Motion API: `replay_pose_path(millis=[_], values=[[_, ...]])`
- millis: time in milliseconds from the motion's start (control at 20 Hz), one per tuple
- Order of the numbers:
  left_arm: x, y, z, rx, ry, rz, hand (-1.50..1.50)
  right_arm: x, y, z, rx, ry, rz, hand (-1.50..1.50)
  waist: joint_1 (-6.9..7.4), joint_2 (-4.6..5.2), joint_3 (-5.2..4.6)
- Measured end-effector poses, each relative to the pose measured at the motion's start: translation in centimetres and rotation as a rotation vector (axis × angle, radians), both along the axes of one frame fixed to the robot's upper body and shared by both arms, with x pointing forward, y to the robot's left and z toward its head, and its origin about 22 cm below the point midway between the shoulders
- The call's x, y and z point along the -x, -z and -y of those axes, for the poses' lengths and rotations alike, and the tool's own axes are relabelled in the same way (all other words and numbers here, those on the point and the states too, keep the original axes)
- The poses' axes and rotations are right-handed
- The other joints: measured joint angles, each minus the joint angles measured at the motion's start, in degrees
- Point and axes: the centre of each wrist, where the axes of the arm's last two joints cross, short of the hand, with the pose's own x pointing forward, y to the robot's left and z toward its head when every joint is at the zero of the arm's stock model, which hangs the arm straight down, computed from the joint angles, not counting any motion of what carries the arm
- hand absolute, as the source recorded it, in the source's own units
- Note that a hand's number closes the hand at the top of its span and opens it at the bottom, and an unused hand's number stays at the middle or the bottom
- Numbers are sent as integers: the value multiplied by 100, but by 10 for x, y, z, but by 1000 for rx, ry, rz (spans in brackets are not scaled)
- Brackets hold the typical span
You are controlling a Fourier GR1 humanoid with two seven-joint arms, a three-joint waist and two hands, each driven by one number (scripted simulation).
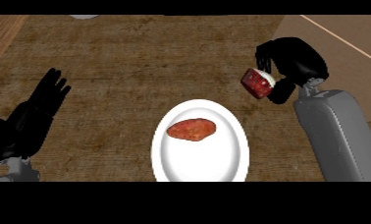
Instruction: Pick the cupcake from the plate and place it in the cardboard box
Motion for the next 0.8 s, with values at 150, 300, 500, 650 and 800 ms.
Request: replay_pose_path(millis=[150, 300, 500, 650, 800], values=[[5, 0, -6, -1, -4, 2, 0, 14, -36, -5, -43, 10, 111, 150, -21, -18, -1], [2, -3, -8, 1, -10, 9, 0, 26, -68, -4, -77, 54, 221, 150, -24, -17, -2], [1, -2, -6, 3, -9, 7, 0, 37, -109, 11, -111, 156, 329, 150, -13, -9, -2], [3, -2, -5, 2, 2, 7, 0, 36, -133, 18, -128, 237, 376, 150, 25, 0, -2], [-1, -10, -4, 3, 6, 8, 0, 29, -143, 39, -138, 307, 416, 150, 46, 12, -1]])
